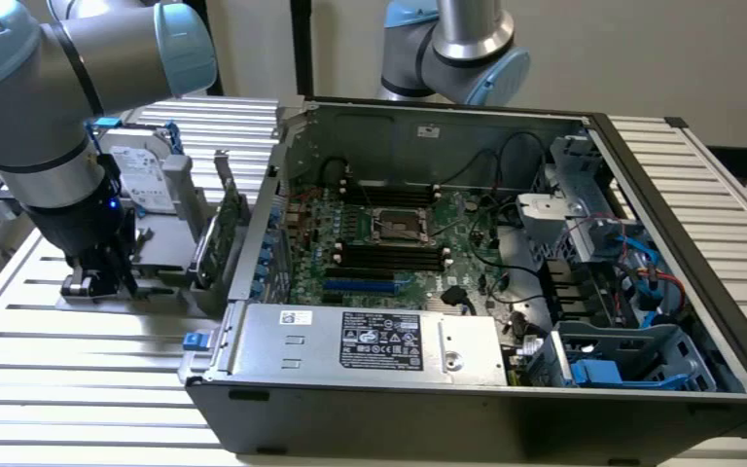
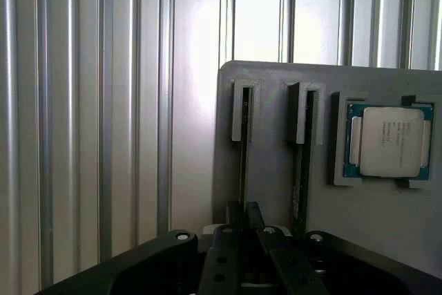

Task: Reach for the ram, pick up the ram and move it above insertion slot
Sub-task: 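Pick up the ram and move it above insertion slot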

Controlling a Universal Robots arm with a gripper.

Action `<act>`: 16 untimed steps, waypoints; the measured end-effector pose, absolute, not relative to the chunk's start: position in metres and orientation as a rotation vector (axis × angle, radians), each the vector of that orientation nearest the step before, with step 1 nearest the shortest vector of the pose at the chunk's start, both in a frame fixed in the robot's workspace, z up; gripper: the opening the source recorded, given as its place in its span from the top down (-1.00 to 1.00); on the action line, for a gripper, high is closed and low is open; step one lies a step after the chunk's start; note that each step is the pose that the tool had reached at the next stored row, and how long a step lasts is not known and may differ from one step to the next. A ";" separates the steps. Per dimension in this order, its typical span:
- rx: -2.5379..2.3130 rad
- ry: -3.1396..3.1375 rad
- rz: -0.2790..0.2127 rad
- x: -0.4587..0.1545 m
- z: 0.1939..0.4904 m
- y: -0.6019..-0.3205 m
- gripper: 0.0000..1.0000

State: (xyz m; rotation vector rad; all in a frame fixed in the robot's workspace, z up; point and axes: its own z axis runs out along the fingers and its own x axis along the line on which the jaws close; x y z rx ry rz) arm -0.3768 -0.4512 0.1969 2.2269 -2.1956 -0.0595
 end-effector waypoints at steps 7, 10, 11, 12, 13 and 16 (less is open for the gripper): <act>2.227 -2.196 -0.060 -0.377 0.197 -0.451 0.73; 2.227 -2.196 -0.060 -0.377 0.198 -0.451 0.73; 2.227 -2.196 -0.060 -0.377 0.199 -0.451 0.73; 2.227 -2.196 -0.060 -0.377 0.200 -0.451 0.73; 2.227 -2.196 -0.060 -0.377 0.201 -0.451 0.73; 2.227 -2.196 -0.060 -0.377 0.205 -0.451 0.73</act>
